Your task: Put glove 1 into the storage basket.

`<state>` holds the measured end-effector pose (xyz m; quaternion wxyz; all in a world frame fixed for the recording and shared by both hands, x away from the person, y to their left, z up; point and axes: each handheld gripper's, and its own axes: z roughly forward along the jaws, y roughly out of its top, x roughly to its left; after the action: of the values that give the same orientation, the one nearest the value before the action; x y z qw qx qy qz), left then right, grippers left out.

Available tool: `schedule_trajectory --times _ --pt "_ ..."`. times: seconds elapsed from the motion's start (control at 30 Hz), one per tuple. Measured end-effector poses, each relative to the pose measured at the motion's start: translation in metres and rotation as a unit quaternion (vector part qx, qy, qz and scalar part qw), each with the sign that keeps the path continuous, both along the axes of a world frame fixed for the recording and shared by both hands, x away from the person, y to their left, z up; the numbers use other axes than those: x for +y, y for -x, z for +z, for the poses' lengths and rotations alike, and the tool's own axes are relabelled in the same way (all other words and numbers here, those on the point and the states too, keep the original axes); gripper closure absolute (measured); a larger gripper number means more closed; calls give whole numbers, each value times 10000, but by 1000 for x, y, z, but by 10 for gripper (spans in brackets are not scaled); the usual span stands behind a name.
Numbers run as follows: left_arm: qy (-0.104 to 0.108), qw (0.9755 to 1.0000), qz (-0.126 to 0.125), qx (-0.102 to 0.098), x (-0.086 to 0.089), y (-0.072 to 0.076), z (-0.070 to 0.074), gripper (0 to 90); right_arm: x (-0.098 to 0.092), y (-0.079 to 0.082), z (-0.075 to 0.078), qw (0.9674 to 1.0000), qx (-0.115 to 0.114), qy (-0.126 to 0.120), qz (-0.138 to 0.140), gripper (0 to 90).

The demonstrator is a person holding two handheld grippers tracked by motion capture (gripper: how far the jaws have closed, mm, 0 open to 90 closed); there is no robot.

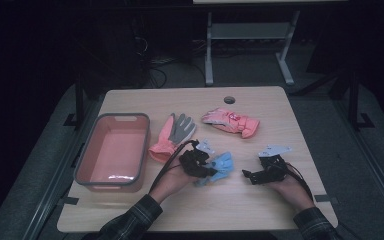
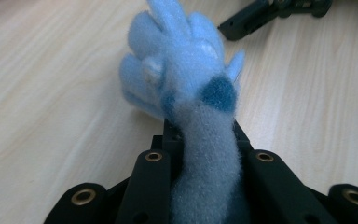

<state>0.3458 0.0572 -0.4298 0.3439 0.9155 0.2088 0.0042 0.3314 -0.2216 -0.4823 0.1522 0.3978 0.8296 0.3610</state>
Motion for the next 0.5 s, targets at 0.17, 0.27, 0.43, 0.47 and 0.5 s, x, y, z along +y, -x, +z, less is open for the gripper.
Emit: schedule_trajectory --times 0.17,0.27,0.43,0.47,0.5 --pt "149 9998 161 14 16 -4 17 765 0 0 0 10000 3 -7 -6 102" --pt "195 9995 254 -19 28 -8 27 764 0 0 0 10000 5 -7 -7 102" --pt "263 9985 484 -53 49 -12 41 764 0 0 0 10000 2 -4 -5 102" --pt "297 9980 559 -54 55 -13 44 764 0 0 0 10000 4 -6 -7 102" --pt "331 9974 635 -62 59 -14 47 764 0 0 0 10000 0 -3 -3 102"
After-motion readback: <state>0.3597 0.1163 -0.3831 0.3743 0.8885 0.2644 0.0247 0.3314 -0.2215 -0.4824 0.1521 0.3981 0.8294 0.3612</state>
